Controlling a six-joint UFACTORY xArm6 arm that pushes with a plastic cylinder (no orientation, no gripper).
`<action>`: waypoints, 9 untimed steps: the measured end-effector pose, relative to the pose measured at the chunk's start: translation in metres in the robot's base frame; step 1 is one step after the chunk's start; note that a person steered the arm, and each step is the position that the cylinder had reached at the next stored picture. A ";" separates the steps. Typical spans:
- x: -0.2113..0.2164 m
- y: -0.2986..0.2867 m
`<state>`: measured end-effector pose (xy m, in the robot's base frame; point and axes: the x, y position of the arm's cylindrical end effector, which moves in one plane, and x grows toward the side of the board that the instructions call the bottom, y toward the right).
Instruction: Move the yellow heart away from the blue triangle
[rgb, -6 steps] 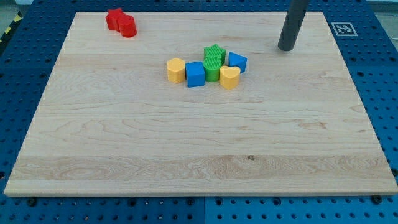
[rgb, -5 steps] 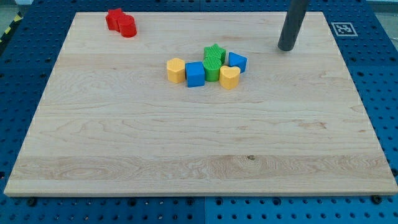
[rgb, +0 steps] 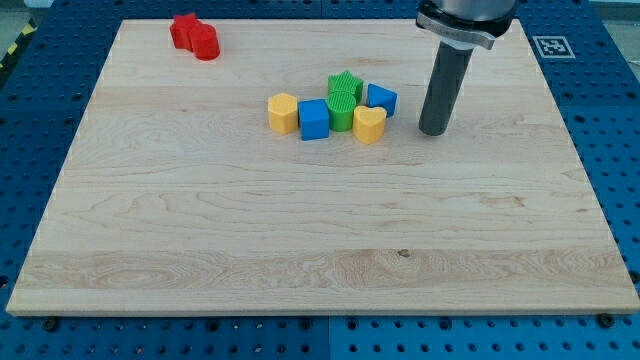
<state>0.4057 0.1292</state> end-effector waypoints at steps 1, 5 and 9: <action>-0.011 -0.012; -0.024 -0.062; 0.063 -0.045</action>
<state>0.4688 0.0840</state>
